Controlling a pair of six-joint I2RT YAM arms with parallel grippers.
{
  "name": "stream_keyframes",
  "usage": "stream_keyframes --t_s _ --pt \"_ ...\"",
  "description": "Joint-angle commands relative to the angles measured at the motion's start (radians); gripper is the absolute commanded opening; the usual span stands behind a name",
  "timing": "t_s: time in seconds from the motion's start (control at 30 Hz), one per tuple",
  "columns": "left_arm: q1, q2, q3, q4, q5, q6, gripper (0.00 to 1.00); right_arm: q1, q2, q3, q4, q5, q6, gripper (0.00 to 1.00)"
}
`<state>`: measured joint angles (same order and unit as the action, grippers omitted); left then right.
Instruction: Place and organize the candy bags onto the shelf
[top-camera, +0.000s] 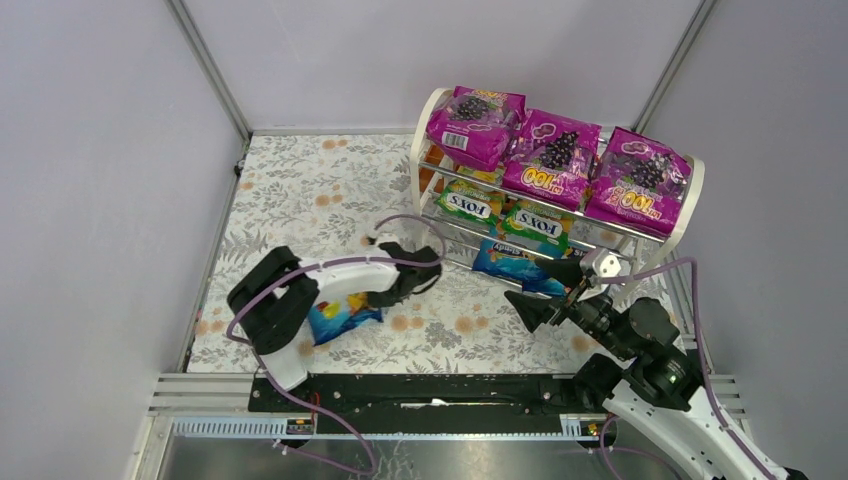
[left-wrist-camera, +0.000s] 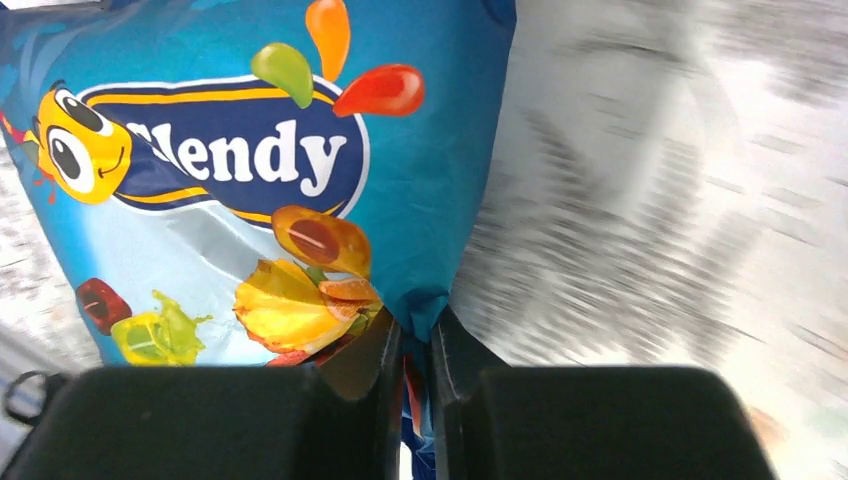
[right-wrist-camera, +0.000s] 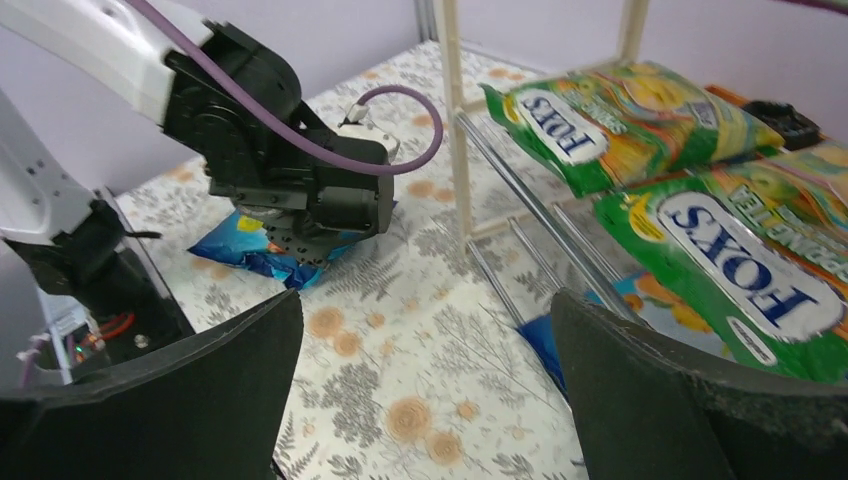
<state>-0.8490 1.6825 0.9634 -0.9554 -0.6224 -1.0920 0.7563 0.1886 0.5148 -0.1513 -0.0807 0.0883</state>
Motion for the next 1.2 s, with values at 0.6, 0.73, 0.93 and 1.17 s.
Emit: stream_keyframes --t_s 0.6,0.73,0.93,1.17 --pt "-0.12 -0.563 -0.104 0.286 0.338 0.091 0.99 -0.001 0.13 0.079 -0.004 -0.049 -0.008 1.0" --pt "0.112 -0.725 -0.237 0.196 0.395 -0.046 0.99 -0.002 0.158 0.057 0.059 -0.088 0.043 1.0" --pt "0.156 -0.895 -0.455 0.255 0.465 -0.285 0.89 -0.002 0.318 0.14 -0.024 -0.062 0.122 1.0" --pt "0.156 -0.984 -0.654 0.439 0.54 -0.391 0.72 0.008 0.461 0.109 0.032 -0.2 0.145 1.0"
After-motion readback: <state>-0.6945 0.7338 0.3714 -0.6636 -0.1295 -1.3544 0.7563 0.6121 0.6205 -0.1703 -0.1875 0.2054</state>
